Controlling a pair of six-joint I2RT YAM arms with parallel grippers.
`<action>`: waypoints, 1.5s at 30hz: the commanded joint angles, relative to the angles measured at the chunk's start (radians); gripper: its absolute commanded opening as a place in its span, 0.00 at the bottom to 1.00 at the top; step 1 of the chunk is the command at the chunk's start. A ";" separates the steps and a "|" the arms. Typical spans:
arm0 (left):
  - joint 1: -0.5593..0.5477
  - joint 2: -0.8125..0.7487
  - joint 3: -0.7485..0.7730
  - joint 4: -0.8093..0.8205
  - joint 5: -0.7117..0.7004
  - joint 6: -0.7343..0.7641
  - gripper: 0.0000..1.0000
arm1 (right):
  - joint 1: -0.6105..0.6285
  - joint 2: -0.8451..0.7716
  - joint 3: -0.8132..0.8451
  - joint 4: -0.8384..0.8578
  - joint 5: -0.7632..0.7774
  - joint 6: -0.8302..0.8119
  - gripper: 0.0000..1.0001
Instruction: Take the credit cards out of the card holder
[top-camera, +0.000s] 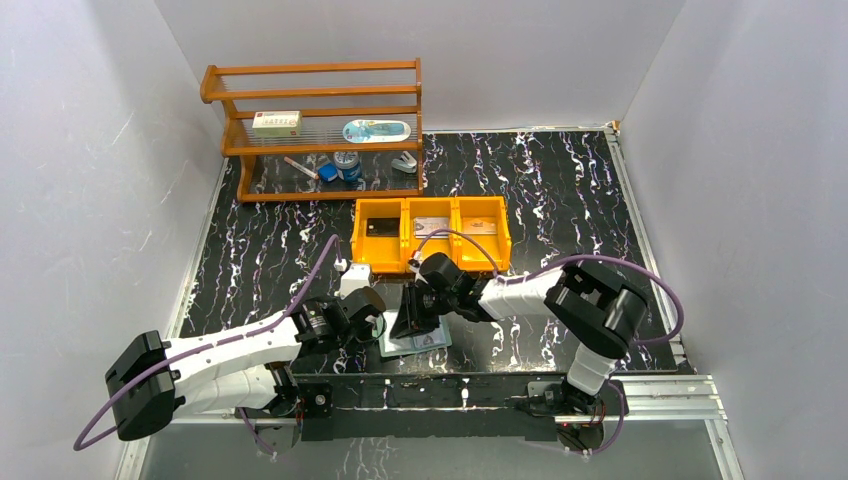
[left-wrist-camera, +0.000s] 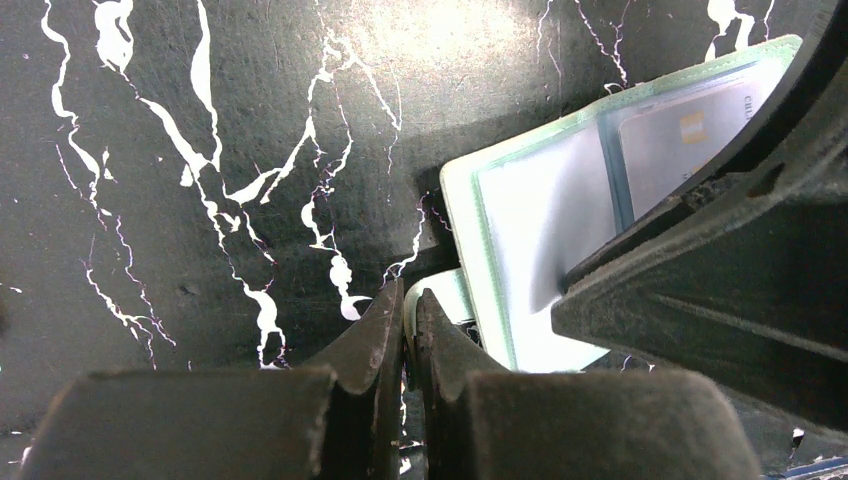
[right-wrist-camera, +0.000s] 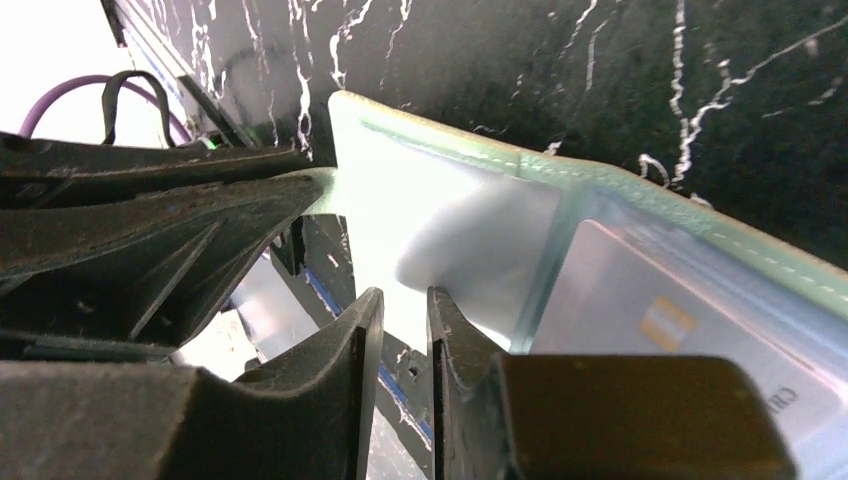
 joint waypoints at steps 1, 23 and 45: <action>0.005 -0.023 0.026 -0.030 -0.017 0.000 0.00 | 0.002 0.013 0.013 -0.010 0.061 0.019 0.30; 0.005 -0.069 0.100 0.104 0.127 -0.017 0.41 | 0.002 0.002 -0.052 -0.011 0.139 0.060 0.31; 0.013 0.058 -0.072 0.258 0.051 -0.243 0.05 | 0.003 -0.009 -0.089 0.063 0.123 0.073 0.31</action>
